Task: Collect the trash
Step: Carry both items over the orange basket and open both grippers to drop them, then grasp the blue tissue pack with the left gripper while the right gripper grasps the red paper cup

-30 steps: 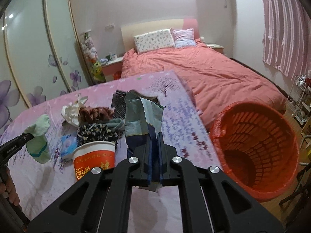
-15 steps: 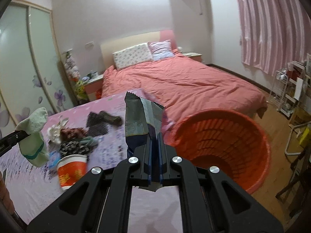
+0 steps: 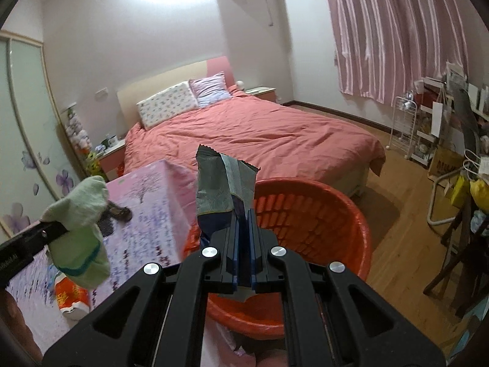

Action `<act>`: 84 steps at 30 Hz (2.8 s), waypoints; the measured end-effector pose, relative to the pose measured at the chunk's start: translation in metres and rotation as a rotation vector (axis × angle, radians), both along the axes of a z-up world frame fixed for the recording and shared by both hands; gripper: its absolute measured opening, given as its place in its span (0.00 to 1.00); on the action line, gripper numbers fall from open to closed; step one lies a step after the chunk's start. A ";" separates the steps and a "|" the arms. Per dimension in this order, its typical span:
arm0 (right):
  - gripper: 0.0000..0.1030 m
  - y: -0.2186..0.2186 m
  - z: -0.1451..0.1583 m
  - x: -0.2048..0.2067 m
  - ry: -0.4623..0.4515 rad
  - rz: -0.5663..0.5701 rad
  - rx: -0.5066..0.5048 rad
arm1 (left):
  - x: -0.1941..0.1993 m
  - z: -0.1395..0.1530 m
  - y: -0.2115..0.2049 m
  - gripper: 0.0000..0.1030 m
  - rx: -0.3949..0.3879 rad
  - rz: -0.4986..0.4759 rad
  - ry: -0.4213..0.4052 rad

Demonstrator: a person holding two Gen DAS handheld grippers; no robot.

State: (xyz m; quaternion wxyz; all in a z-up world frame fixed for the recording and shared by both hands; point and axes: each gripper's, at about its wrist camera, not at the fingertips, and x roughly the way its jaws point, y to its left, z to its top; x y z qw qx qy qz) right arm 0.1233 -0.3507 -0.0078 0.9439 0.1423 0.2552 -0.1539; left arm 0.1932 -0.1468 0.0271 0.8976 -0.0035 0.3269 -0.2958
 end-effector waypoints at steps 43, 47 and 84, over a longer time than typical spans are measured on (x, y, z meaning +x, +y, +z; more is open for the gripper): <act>0.59 -0.025 -0.015 0.011 0.047 0.015 0.075 | 0.036 -0.054 -0.022 0.52 0.119 0.047 0.056; 0.61 0.002 -0.012 0.013 0.054 0.072 0.062 | 0.030 -0.049 0.022 0.55 0.128 0.124 0.048; 0.70 0.230 -0.059 0.053 0.284 0.532 -0.104 | 0.036 -0.097 0.264 0.76 0.090 0.558 0.194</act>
